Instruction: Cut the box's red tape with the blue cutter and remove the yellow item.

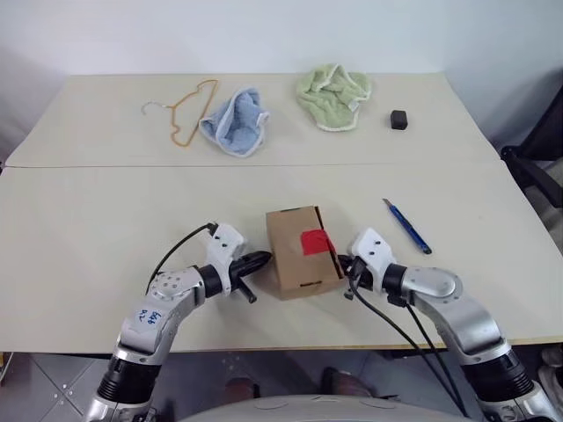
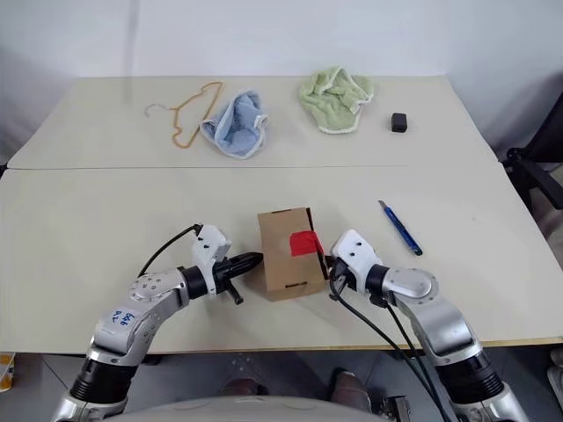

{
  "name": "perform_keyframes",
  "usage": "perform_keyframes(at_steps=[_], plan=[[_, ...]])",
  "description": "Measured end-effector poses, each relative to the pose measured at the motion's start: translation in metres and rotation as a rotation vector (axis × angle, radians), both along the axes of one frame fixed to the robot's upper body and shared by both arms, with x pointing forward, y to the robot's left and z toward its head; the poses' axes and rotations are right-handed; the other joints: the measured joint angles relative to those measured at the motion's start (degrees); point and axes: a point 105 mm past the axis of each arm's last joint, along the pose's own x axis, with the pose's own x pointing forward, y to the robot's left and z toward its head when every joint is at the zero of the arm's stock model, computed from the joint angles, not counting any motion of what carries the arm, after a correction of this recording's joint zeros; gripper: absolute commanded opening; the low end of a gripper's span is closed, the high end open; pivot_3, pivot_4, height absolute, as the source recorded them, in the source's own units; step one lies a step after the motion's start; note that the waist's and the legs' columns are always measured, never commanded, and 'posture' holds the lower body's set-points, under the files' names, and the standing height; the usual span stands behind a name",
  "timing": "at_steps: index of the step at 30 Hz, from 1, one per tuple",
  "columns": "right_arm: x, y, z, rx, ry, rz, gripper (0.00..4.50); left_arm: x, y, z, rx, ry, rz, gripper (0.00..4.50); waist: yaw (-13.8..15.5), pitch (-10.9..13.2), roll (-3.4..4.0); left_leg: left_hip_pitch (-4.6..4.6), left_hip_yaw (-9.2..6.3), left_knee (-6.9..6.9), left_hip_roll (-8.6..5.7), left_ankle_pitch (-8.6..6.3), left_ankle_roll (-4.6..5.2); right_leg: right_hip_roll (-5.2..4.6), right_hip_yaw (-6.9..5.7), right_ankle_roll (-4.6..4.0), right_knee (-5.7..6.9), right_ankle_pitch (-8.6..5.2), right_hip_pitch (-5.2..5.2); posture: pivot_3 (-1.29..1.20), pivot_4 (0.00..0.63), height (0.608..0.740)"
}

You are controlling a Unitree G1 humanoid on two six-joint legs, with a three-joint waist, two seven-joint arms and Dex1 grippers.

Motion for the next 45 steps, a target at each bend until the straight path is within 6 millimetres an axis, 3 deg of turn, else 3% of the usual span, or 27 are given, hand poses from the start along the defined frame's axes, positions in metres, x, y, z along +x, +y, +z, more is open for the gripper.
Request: perform_keyframes(at_steps=[11, 17, 20, 22, 23, 27, 31, 38, 45], plan=[[-0.013, 0.012, -0.002, -0.014, 0.062, 0.014, 0.02, -0.010, 0.009, -0.003, 0.013, 0.031, 0.003, 0.00, -0.09, -0.01, 0.00, 0.03, 0.01, 0.00, 0.00, 0.00, 0.00, 0.00, 0.03, -0.01, 0.04, -0.01, 0.00, 0.00, 0.150, 0.740], [-0.014, 0.003, -0.001, -0.047, 0.062, 0.023, 0.02, -0.015, 0.017, -0.003, 0.069, 0.047, -0.013, 0.00, -0.10, -0.01, 0.00, 0.03, 0.01, 0.00, 0.00, 0.00, 0.00, 0.00, 0.04, -0.02, 0.04, -0.01, -0.01, 0.00, 0.150, 0.740], [-0.015, -0.023, 0.005, -0.021, 0.172, -0.022, 0.63, -0.026, 0.037, 0.003, 0.149, 0.078, -0.095, 0.00, 0.26, 0.01, 0.00, -0.02, -0.01, 0.01, 0.01, 0.00, 0.00, 0.00, 0.03, -0.06, 0.06, -0.01, -0.02, 0.00, 0.150, 0.740], [-0.014, -0.045, 0.017, 0.027, 0.246, -0.090, 1.27, -0.026, 0.053, 0.022, 0.126, 0.069, -0.119, 0.00, 0.24, 0.02, 0.02, -0.05, -0.01, 0.02, 0.01, 0.00, 0.01, 0.00, 0.04, -0.10, 0.07, 0.00, -0.06, 0.00, 0.150, 0.740], [-0.014, -0.048, 0.029, 0.074, 0.277, -0.098, 1.59, -0.026, 0.053, 0.041, 0.080, 0.034, -0.172, 0.00, 0.17, 0.02, 0.01, -0.05, -0.01, 0.02, 0.04, 0.00, 0.00, 0.01, 0.03, -0.11, 0.08, 0.00, -0.06, 0.00, 0.150, 0.740], [-0.017, -0.032, 0.052, 0.135, 0.327, -0.050, 3.03, -0.023, 0.032, 0.091, -0.037, -0.108, -0.318, 0.00, 0.04, 0.01, 0.02, 0.01, -0.01, 0.01, 0.03, 0.00, 0.00, 0.01, 0.05, -0.14, 0.16, -0.01, -0.05, 0.00, 0.150, 0.740], [-0.012, -0.011, 0.061, 0.232, 0.381, -0.051, 4.39, -0.012, 0.006, 0.094, -0.056, -0.119, -0.376, 0.00, -0.02, 0.01, 0.01, -0.02, 0.01, 0.01, -0.01, 0.01, 0.00, 0.01, 0.06, -0.13, 0.18, 0.00, -0.09, 0.00, 0.150, 0.740], [-0.006, -0.007, 0.058, 0.216, 0.408, -0.098, 4.45, -0.001, -0.015, 0.057, 0.059, -0.066, -0.379, 0.00, 0.00, 0.01, 0.01, -0.05, 0.03, -0.06, -0.03, 0.01, 0.01, 0.03, 0.06, -0.13, 0.15, 0.00, -0.14, 0.00, 0.150, 0.740], [-0.003, -0.015, 0.054, 0.187, 0.403, -0.133, 4.45, 0.000, -0.018, 0.054, 0.117, -0.114, -0.393, 0.00, 0.06, 0.00, 0.00, 0.01, 0.04, -0.05, -0.02, 0.01, 0.00, 0.03, 0.08, -0.13, 0.17, 0.00, -0.10, 0.00, 0.150, 0.740]])
